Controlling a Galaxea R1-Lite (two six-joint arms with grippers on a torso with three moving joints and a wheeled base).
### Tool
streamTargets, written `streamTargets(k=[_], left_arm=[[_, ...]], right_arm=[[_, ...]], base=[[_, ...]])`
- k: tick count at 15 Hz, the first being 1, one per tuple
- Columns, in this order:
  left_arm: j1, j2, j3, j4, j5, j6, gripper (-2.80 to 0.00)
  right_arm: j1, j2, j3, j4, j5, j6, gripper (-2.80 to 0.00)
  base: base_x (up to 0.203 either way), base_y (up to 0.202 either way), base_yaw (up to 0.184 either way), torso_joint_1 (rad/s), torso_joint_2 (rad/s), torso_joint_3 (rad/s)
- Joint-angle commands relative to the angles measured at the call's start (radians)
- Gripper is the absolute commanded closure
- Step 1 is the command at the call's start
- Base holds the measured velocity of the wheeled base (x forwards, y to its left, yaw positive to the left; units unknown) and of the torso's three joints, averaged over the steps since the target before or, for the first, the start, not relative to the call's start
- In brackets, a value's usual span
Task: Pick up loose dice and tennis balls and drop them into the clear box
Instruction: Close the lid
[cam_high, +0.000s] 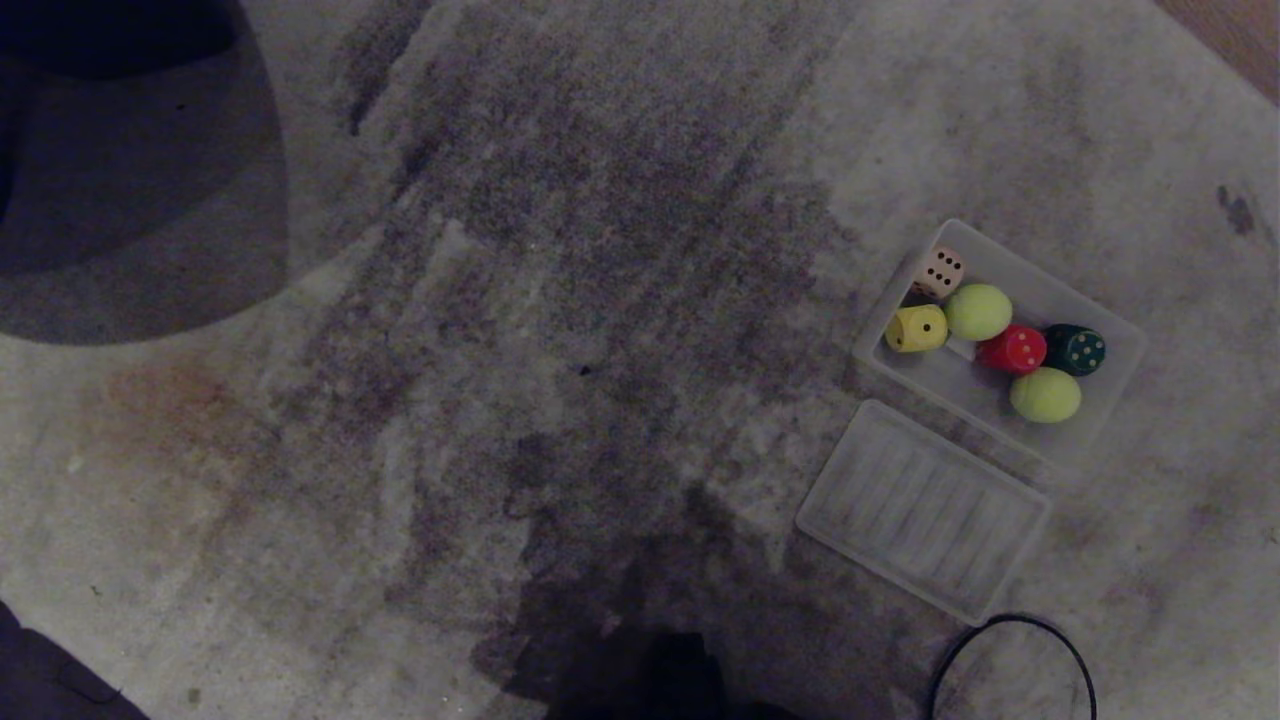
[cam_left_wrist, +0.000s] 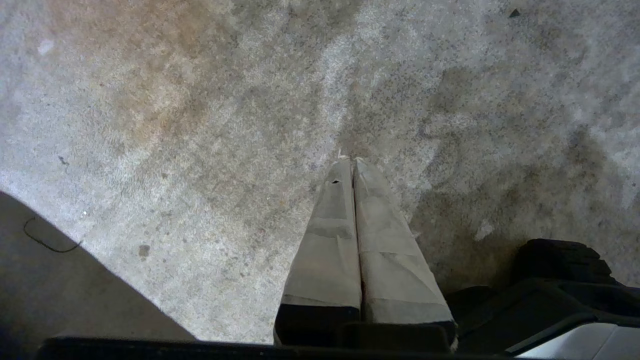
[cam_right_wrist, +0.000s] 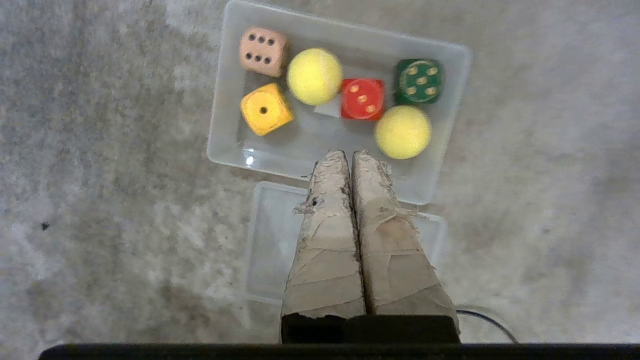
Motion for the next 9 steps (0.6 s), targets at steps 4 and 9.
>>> streamTargets(k=[4, 9], left_arm=[[0.000, 0.001, 0.002, 0.000, 0.001, -0.001, 0.00], [0.000, 0.001, 0.002, 0.000, 0.001, -0.001, 0.00]], right_arm=[[0.015, 0.070, 0.005, 0.076, 0.004, 0.004, 0.00], [0.011, 0.097, 0.072, 0.229, 0.006, 0.038, 0.00]], base=[[0.000, 0.000, 0.000, 0.000, 0.00, 0.000], [0.000, 0.000, 0.000, 0.000, 0.00, 0.000]])
